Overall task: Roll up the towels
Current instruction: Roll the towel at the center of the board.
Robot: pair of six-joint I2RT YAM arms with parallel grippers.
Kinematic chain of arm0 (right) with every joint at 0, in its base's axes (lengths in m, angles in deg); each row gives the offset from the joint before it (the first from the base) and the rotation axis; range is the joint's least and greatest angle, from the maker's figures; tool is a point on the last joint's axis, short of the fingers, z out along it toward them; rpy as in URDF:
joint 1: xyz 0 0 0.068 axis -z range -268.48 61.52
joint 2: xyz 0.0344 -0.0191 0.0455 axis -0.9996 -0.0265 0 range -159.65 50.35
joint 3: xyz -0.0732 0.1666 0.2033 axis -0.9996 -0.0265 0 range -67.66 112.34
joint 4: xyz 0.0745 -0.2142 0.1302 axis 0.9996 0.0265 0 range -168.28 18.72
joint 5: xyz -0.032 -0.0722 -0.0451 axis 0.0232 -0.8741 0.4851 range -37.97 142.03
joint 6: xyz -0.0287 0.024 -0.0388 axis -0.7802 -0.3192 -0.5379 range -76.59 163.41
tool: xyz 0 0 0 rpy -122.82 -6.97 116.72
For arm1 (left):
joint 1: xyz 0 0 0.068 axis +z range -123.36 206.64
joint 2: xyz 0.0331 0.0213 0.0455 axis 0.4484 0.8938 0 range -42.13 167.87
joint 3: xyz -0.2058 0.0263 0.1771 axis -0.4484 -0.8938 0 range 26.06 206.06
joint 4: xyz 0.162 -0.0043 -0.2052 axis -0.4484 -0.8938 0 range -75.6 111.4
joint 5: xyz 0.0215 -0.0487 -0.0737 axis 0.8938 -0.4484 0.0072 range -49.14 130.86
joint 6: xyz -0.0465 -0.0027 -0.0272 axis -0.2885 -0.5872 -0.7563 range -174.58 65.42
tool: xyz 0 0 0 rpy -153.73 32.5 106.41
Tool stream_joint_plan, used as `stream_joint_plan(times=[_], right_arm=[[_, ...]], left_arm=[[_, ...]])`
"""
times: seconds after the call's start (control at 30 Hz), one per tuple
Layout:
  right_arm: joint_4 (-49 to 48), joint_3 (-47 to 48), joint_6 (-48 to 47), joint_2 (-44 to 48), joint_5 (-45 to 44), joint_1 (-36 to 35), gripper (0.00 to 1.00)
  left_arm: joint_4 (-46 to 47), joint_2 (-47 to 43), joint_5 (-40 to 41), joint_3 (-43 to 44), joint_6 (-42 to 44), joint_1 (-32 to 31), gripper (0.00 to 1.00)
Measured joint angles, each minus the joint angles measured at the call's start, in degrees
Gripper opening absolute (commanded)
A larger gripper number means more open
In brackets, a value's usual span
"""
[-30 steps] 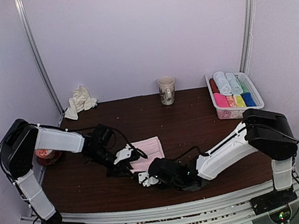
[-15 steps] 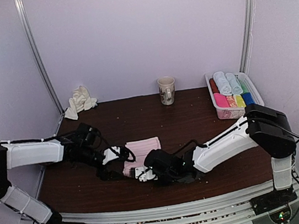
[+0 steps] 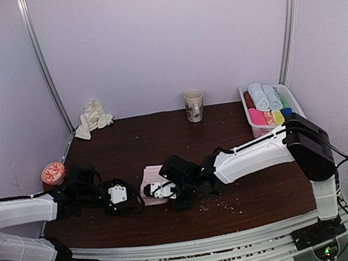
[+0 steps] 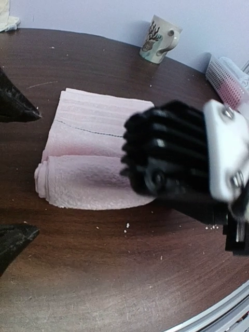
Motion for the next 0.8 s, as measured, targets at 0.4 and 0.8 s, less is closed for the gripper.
stream_joint_plan(times=[0.4,0.8], right_arm=[[12.66,13.05,6.03,-6.1,14.36,4.5,0.14],[21.2,21.31,8.94,-10.95,28.72,8.44,0.16]], left_arm=[[10.99,-4.11,1.66,-7.74,6.62,-1.27,0.62],[22.14,1.79,7.8,-11.28,12.96,-6.43,0.62]])
